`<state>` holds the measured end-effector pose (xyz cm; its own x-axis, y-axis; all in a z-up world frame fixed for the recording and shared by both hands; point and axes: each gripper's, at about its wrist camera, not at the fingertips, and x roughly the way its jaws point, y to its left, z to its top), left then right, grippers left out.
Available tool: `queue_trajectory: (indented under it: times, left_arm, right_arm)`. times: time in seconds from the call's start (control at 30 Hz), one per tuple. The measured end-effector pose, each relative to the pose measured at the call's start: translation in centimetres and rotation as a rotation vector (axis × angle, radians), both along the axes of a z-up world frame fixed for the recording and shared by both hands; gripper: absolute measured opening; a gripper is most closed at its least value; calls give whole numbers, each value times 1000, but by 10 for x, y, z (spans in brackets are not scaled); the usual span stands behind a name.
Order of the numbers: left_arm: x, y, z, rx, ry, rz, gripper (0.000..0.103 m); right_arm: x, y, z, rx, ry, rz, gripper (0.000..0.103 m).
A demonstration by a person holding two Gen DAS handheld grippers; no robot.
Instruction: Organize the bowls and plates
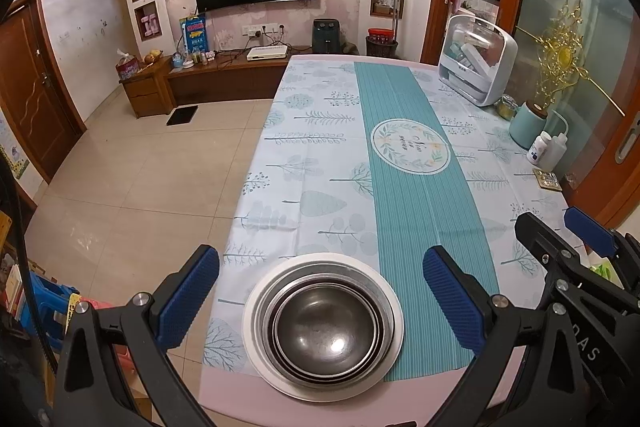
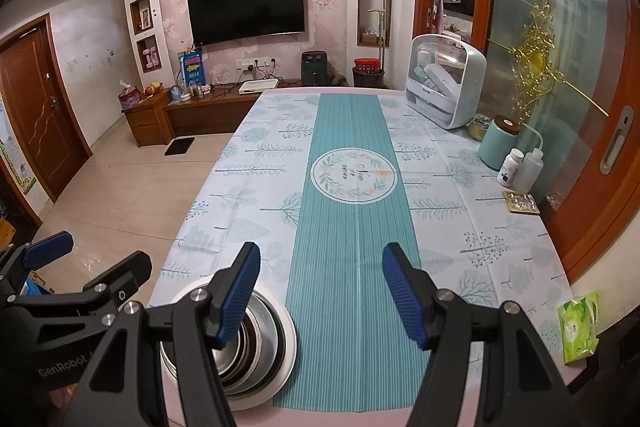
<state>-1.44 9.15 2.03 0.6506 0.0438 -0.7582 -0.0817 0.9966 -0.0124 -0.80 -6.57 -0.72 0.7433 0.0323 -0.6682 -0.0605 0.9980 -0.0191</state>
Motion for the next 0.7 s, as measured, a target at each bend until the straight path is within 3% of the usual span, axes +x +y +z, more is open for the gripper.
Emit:
queue_trajectory:
  times: [0.7]
  left_arm:
    - [0,3,-2,-1,10,3,101]
  right_arm:
    - [-1,6,1,2,10,6,64]
